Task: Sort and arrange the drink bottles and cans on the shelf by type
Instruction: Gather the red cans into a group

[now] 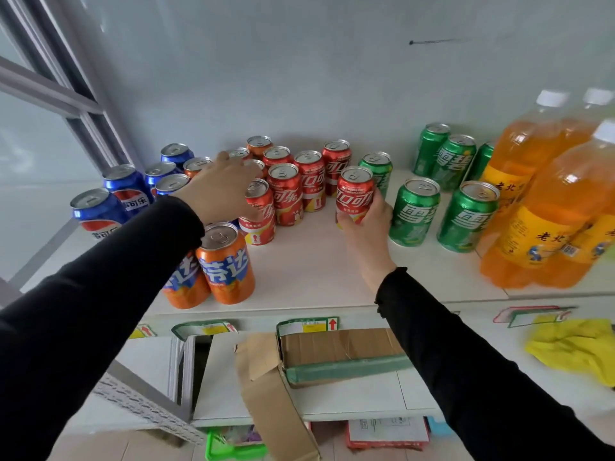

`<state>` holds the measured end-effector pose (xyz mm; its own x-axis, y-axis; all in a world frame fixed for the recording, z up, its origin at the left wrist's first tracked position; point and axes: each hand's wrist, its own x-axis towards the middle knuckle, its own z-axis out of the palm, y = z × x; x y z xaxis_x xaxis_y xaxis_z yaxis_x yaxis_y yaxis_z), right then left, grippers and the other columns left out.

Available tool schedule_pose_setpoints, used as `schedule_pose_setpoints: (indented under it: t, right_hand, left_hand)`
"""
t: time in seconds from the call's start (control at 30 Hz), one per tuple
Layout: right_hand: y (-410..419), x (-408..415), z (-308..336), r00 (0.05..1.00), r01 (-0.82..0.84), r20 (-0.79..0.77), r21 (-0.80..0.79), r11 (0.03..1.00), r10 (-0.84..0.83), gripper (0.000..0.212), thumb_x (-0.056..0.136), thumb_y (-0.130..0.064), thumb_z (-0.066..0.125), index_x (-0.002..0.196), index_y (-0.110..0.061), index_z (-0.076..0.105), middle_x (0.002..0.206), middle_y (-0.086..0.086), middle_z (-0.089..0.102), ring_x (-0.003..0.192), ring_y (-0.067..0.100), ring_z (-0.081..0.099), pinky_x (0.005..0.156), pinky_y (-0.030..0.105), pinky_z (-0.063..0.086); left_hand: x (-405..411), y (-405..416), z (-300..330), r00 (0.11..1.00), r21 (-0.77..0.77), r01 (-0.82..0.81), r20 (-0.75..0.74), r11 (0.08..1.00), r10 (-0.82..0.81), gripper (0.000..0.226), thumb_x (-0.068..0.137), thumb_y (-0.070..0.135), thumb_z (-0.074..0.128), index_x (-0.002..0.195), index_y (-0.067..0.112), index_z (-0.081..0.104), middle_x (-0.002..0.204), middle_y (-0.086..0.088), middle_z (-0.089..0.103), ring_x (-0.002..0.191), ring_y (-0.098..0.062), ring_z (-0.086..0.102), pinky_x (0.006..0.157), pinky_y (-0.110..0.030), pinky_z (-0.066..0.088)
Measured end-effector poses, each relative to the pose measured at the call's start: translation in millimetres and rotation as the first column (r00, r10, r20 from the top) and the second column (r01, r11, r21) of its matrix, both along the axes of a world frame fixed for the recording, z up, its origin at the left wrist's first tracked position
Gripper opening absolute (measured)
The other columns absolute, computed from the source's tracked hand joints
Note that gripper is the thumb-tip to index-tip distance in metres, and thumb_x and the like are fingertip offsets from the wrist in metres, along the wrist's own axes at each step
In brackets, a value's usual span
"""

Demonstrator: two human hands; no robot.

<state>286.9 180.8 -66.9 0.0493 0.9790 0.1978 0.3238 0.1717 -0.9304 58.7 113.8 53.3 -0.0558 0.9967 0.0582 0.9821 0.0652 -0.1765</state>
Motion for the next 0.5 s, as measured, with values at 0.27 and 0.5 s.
schedule_pose_setpoints:
  t: [0.27,0.5]
  right_hand:
    - [2,3,10,0.997,-0.031,-0.07,0.043,0.999,0.034,0.071,0.072,-0.009,0.084,0.125,-0.017,0.037,0.124,0.0,0.059,0.11,0.014,0.061,0.099,0.038,0.052]
    - [-15,24,17,0.984,-0.178,0.005,0.043,0.983,0.178,0.078,0.074,-0.023,0.088,0.135,-0.014,0.04,0.122,-0.008,0.061,0.111,0.01,0.061,0.1,0.032,0.049]
  left_hand:
    - [15,-13,7,0.982,-0.038,0.063,0.179,0.997,-0.055,0.041,0.076,0.044,0.075,0.101,0.036,0.044,0.094,0.007,0.063,0.085,-0.022,0.063,0.071,-0.038,0.048]
    - [44,-35,16,0.972,0.07,0.09,0.21,0.993,-0.103,0.058,0.076,0.05,0.075,0.125,0.031,0.052,0.106,0.0,0.062,0.093,-0.027,0.054,0.077,-0.037,0.042]
